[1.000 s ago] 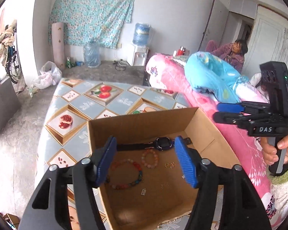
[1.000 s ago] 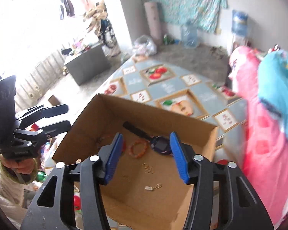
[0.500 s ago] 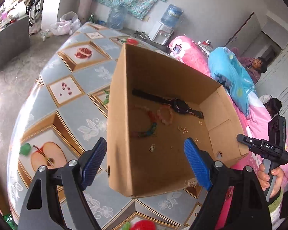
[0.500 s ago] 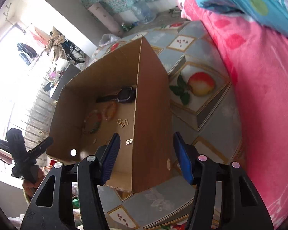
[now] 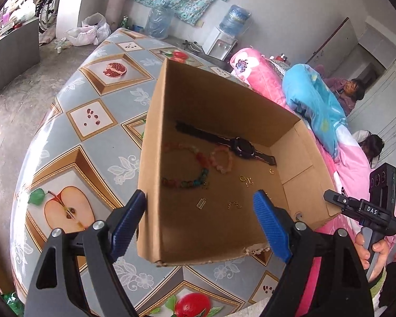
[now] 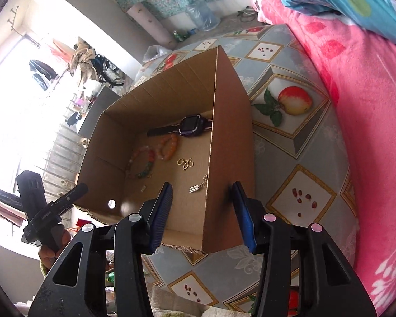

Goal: Organize jewelry

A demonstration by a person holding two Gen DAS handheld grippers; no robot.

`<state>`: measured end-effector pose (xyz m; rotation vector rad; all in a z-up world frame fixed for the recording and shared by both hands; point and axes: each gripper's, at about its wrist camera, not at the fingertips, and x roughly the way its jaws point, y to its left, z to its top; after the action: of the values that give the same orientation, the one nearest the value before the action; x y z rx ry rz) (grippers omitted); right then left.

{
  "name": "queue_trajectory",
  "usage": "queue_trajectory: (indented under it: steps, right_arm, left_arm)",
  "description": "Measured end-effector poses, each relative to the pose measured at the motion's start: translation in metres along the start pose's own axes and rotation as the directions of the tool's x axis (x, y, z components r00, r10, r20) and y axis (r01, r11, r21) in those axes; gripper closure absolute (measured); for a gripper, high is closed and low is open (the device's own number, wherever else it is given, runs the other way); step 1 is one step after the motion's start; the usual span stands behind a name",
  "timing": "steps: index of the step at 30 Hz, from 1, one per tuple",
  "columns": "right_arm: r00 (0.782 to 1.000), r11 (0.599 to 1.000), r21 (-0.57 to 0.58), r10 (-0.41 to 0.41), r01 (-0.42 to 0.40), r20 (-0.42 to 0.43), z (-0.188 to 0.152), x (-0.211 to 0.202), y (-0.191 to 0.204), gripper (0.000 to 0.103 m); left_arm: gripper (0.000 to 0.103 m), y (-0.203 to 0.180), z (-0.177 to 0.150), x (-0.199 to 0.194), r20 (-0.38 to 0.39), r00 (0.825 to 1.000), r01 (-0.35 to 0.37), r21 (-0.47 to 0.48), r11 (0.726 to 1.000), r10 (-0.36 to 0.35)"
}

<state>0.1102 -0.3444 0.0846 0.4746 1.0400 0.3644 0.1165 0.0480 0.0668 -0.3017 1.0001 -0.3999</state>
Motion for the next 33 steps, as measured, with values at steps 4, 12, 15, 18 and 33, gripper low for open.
queue_trajectory:
  steps: [4,12,15,18,33]
  right_arm:
    - [1.000,1.000,0.000,0.015,-0.015,-0.001,-0.017,-0.008,0.004,0.057]
    - [1.000,1.000,-0.008,-0.011,0.011,0.020,-0.053,-0.018,0.009,0.054]
    - [0.999,1.000,-0.014,-0.010,0.010,0.032,-0.060,-0.017,0.008,0.053]
    - [0.998,1.000,-0.018,-0.009,0.010,0.060,-0.064,-0.020,0.008,0.053]
    - [0.927,0.967,-0.141,-0.153,0.212,0.343,-0.113,-0.079,0.020,0.028]
  left_arm:
    - [0.022,0.000,-0.011,-0.014,0.008,1.000,0.002,0.011,1.000,-0.002]
    - [0.022,0.005,-0.043,-0.028,-0.016,1.000,0.018,-0.008,1.000,-0.018]
    - [0.022,0.006,-0.053,-0.030,-0.005,1.000,0.019,-0.012,1.000,-0.019]
    - [0.021,0.002,-0.059,-0.040,0.061,0.998,-0.002,0.012,1.000,0.002]
    - [0.006,-0.009,-0.090,-0.102,0.318,0.940,-0.140,0.034,0.990,0.122]
